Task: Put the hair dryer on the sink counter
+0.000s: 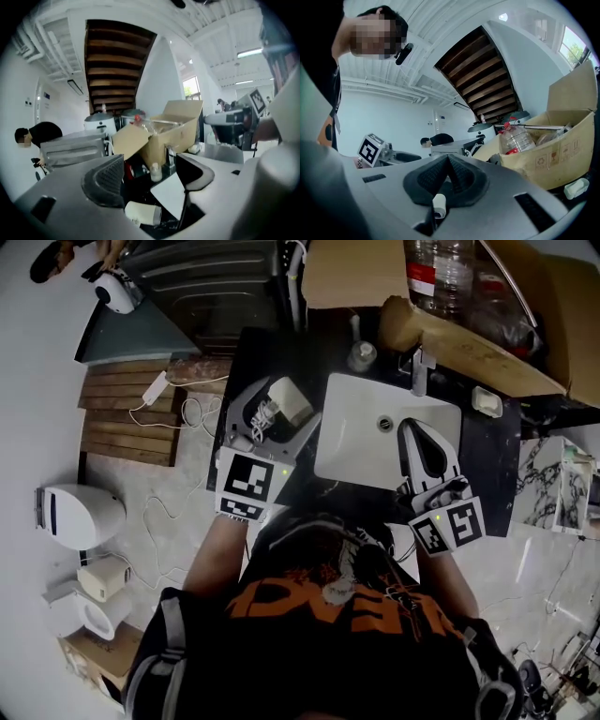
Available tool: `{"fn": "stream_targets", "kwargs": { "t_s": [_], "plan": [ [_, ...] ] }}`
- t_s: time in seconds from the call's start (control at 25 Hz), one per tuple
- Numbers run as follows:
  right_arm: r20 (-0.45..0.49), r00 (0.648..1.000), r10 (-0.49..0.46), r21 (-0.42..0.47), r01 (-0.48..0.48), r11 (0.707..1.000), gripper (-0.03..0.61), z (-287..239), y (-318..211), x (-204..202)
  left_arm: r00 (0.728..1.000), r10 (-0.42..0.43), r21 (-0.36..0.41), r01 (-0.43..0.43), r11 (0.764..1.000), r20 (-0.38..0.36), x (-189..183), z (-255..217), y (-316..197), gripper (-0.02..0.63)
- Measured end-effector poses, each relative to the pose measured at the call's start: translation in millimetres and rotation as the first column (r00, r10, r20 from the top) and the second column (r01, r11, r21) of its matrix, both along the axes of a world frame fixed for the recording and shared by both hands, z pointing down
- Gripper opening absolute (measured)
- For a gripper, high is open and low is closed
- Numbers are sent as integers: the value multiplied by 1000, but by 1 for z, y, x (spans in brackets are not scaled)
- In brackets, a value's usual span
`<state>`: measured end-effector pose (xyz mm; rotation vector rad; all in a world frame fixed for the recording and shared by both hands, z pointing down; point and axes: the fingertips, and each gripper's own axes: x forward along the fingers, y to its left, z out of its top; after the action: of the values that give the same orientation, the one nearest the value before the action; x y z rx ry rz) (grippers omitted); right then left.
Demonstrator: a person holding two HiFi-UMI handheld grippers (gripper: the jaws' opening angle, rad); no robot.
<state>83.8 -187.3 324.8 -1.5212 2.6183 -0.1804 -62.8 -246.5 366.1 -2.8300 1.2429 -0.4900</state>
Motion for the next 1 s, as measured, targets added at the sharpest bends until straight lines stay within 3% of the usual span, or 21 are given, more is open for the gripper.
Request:
{"fn": "stream_targets", "kwargs": {
  "t_s": [0.12,0.2,0.32,0.52,0.68,1.0],
  "plan": [
    [-5,1000,5,15,-4,1000,14,-5,4,4,985,8,183,24,983,-173,5,-55,16,226],
    [-14,1000,5,20,-5,1000,14,-6,6,7,970,1,229,56,972,-242,6,-73,27,164],
    [-25,1000,4,25,-4,1000,14,-5,11,12,971,-13,221,67,973,-238,10,-74,34,136],
    [-28,1000,-7,39,8,999,14,-7,16,16,970,-44,223,99,970,-240,17,-76,38,28],
    [-29,999,-24,45,25,999,14,-6,17,17,979,-46,226,92,970,-201,25,-72,41,21],
    [-77,996,-48,51,52,997,14,-1,13,18,977,-84,223,128,966,-198,28,-71,42,21]
  ]
}}
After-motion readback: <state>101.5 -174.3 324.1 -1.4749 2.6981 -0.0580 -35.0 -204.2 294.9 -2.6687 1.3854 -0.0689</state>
